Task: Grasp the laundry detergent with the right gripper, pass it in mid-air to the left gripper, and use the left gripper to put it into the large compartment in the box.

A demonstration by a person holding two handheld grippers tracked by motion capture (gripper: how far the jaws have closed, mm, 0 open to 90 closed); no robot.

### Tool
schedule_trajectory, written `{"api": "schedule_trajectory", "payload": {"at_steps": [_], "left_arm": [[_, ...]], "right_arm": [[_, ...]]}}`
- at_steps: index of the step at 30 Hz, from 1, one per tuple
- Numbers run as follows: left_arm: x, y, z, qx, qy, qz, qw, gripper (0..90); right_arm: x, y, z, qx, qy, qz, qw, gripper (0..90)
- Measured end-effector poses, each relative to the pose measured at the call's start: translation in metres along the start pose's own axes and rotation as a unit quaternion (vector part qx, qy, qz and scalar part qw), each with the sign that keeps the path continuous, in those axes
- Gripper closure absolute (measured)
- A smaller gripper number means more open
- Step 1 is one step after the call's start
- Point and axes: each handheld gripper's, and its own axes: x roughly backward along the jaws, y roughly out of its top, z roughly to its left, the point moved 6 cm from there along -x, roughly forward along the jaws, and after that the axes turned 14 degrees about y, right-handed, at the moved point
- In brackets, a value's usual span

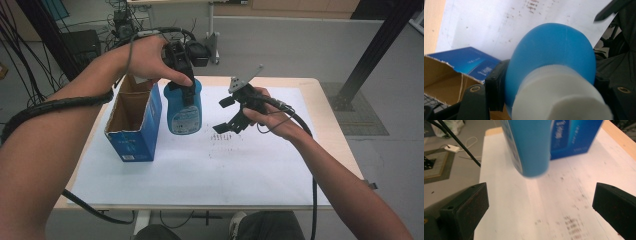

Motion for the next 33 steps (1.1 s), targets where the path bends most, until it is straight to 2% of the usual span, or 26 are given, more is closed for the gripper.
{"api": "schedule_trajectory", "payload": {"at_steps": [4,7,10,14,18,20,23,24,25,26,27,28,29,31,32,33], "left_arm": [[0.004,-0.005,0.008,0.024,0.003,0.006,0.9997,34.4],[0.009,-0.009,0.014,0.041,0.002,0.013,0.9991,34.4],[0.017,-0.013,0.021,0.062,0.002,0.016,0.9980,34.5],[0.028,-0.018,0.032,0.095,0.011,0.021,0.9952,34.4],[0.041,-0.026,0.048,0.134,0.019,0.024,0.9905,34.5],[0.047,-0.030,0.055,0.171,0.026,0.021,0.9847,34.6],[0.054,-0.037,0.066,0.212,0.040,0.033,0.9759,34.7],[0.055,-0.039,0.069,0.232,0.044,0.037,0.9712,34.8],[0.057,-0.042,0.072,0.237,0.046,0.042,0.9695,34.8],[0.060,-0.046,0.077,0.257,0.047,0.050,0.9641,34.8],[0.062,-0.048,0.080,0.265,0.049,0.050,0.9616,34.9],[0.064,-0.050,0.082,0.277,0.049,0.051,0.9583,34.9],[0.067,-0.054,0.086,0.295,0.049,0.051,0.9530,34.9],[0.072,-0.060,0.093,0.320,0.048,0.052,0.9448,35.0],[0.073,-0.062,0.095,0.328,0.048,0.052,0.9419,35.0],[0.075,-0.065,0.098,0.342,0.049,0.053,0.9371,35.0]], "right_arm": [[0.021,-0.014,-0.009,-0.025,-0.030,0.005,0.9992,0.5],[0.037,-0.026,-0.017,-0.045,-0.060,0.013,0.9971,0.5],[0.052,-0.036,-0.022,-0.065,-0.080,0.016,0.9946,0.5],[0.070,-0.052,-0.028,-0.093,-0.089,0.036,0.9911,0.5],[0.083,-0.066,-0.032,-0.111,-0.103,0.069,0.9861,0.4],[0.087,-0.072,-0.032,-0.120,-0.102,0.082,0.9840,0.4],[0.094,-0.078,-0.034,-0.131,-0.106,0.087,0.9818,0.4],[0.097,-0.080,-0.035,-0.137,-0.109,0.087,0.9807,0.4],[0.100,-0.082,-0.036,-0.143,-0.111,0.087,0.9795,0.4],[0.101,-0.083,-0.037,-0.145,-0.112,0.088,0.9790,0.4],[0.105,-0.085,-0.037,-0.152,-0.118,0.091,0.9770,0.4],[0.107,-0.085,-0.038,-0.154,-0.120,0.092,0.9764,0.4],[0.109,-0.086,-0.038,-0.156,-0.123,0.093,0.9757,0.5],[0.115,-0.086,-0.039,-0.163,-0.133,0.096,0.9728,0.4],[0.118,-0.086,-0.039,-0.165,-0.136,0.099,0.9717,0.4],[0.120,-0.086,-0.039,-0.167,-0.139,0.101,0.9709,0.4]]}}
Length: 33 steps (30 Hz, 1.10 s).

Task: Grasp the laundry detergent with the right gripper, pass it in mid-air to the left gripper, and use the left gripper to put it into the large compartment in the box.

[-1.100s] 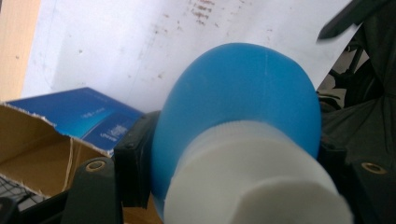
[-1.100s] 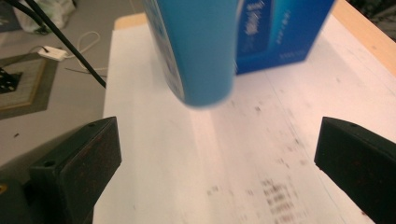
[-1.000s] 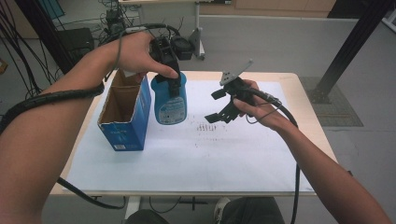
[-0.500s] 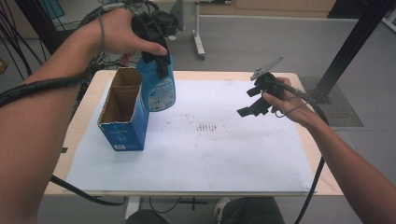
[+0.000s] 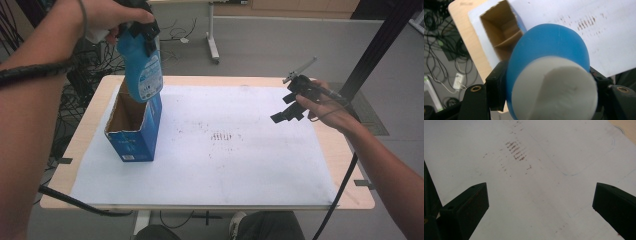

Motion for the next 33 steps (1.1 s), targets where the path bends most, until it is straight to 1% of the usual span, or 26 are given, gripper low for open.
{"api": "schedule_trajectory", "payload": {"at_steps": [1,2,4,7,10,12,13,17,18,20,24,26,27,29,33], "left_arm": [[0.002,-0.001,0.005,0.017,0.000,0.004,0.9999,35.0],[0.003,-0.001,0.008,0.024,0.001,0.005,0.9997,35.1],[0.005,-0.002,0.016,0.050,-0.001,0.010,0.9987,35.1],[0.005,-0.004,0.024,0.077,-0.003,0.021,0.9968,35.2],[0.004,-0.006,0.030,0.098,-0.002,0.033,0.9947,35.3],[0.003,-0.006,0.035,0.116,-0.002,0.038,0.9926,35.2],[0.002,-0.006,0.038,0.127,-0.003,0.039,0.9911,35.3],[-0.001,-0.008,0.047,0.157,-0.003,0.048,0.9864,35.3],[-0.003,-0.009,0.049,0.166,-0.001,0.051,0.9848,35.3],[-0.006,-0.009,0.052,0.178,0.002,0.054,0.9825,35.4],[-0.013,-0.012,0.057,0.196,0.005,0.062,0.9787,35.4],[-0.019,-0.014,0.059,0.207,0.003,0.070,0.9758,35.5],[-0.022,-0.016,0.060,0.216,0.001,0.074,0.9736,35.5],[-0.028,-0.017,0.062,0.224,-0.001,0.079,0.9713,35.5],[-0.038,-0.020,0.062,0.233,-0.002,0.087,0.9686,35.5]], "right_arm": [[0.002,0.000,-0.001,-0.001,-0.004,0.002,1.0000,0.5],[0.005,-0.001,-0.001,0.002,-0.009,0.005,0.9999,0.5],[0.008,-0.001,-0.001,0.002,-0.012,0.012,0.9999,0.5],[0.010,-0.002,0.000,0.005,-0.015,0.015,0.9998,0.5],[0.011,-0.002,0.000,0.004,-0.017,0.017,0.9997,0.4],[0.011,-0.003,-0.001,0.004,-0.017,0.019,0.9997,0.5],[0.011,-0.003,-0.001,0.003,-0.017,0.019,0.9997,0.4],[0.011,-0.004,-0.001,0.003,-0.020,0.018,0.9996,0.4],[0.011,-0.004,-0.001,0.003,-0.020,0.020,0.9996,0.5],[0.011,-0.005,-0.001,0.003,-0.022,0.020,0.9996,0.4],[0.010,-0.006,-0.002,0.005,-0.025,0.025,0.9994,0.4],[0.010,-0.006,-0.002,0.005,-0.025,0.026,0.9993,0.5],[0.010,-0.006,-0.002,0.005,-0.025,0.025,0.9994,0.4],[0.010,-0.007,-0.003,0.004,-0.025,0.026,0.9994,0.4],[0.009,-0.009,-0.003,0.007,-0.026,0.027,0.9993,0.4]]}}
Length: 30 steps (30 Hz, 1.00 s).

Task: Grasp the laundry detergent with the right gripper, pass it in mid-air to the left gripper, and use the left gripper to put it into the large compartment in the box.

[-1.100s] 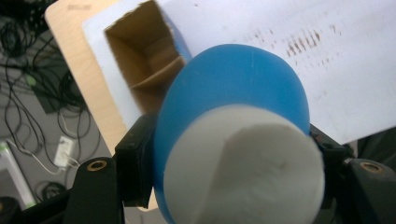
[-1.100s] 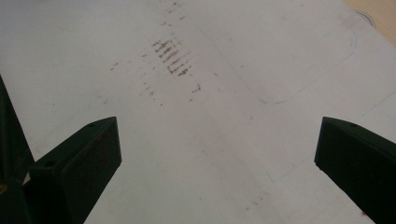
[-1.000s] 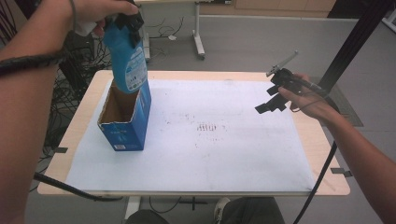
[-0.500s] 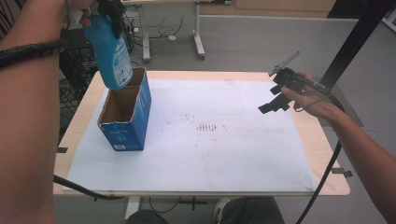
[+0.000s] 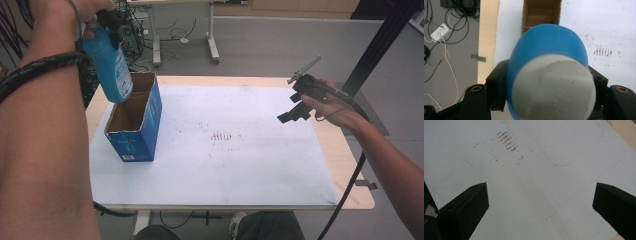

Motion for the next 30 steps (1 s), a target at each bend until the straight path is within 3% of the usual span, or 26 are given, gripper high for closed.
{"api": "schedule_trajectory", "payload": {"at_steps": [9,21,30], "left_arm": [[-0.020,0.001,-0.002,0.004,-0.002,0.000,1.0000,35.5],[-0.061,0.000,-0.009,0.006,-0.004,0.013,0.9999,35.6],[-0.089,-0.001,-0.019,-0.003,-0.008,0.014,0.9999,35.6]], "right_arm": [[-0.003,-0.003,0.001,0.005,-0.004,0.005,1.0000,0.4],[-0.004,-0.002,0.002,0.012,-0.008,0.006,0.9999,0.4],[-0.006,-0.004,0.002,0.012,-0.010,0.009,0.9998,0.4]]}}
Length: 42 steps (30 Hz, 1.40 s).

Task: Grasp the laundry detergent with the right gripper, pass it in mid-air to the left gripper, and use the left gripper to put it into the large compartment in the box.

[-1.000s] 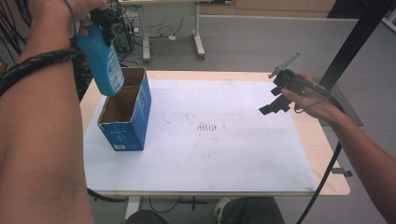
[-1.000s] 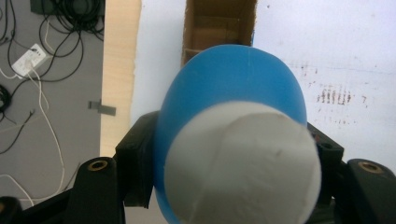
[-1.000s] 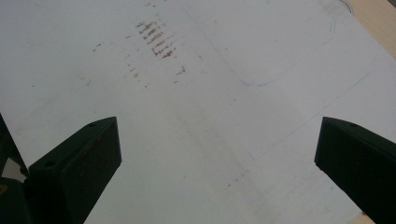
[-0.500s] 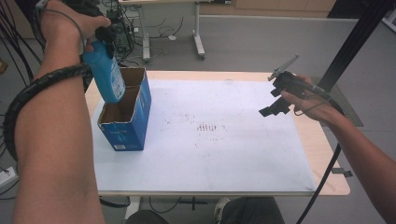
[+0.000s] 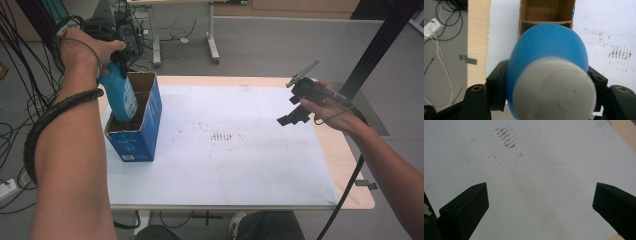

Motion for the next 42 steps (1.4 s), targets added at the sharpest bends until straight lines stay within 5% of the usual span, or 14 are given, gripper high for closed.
{"api": "schedule_trajectory", "payload": {"at_steps": [18,24,42], "left_arm": [[-0.061,-0.003,-0.020,-0.018,0.014,-0.003,0.9997,35.7],[-0.080,-0.005,-0.025,-0.021,0.001,-0.001,0.9998,35.7],[-0.118,-0.012,-0.039,-0.037,0.011,0.008,0.9992,35.8]], "right_arm": [[-0.003,-0.004,-0.001,-0.001,-0.006,0.013,0.9999,0.4],[-0.003,-0.007,-0.003,-0.005,-0.007,0.015,0.9998,0.4],[-0.002,-0.017,-0.006,-0.008,-0.017,0.020,0.9996,0.4]]}}
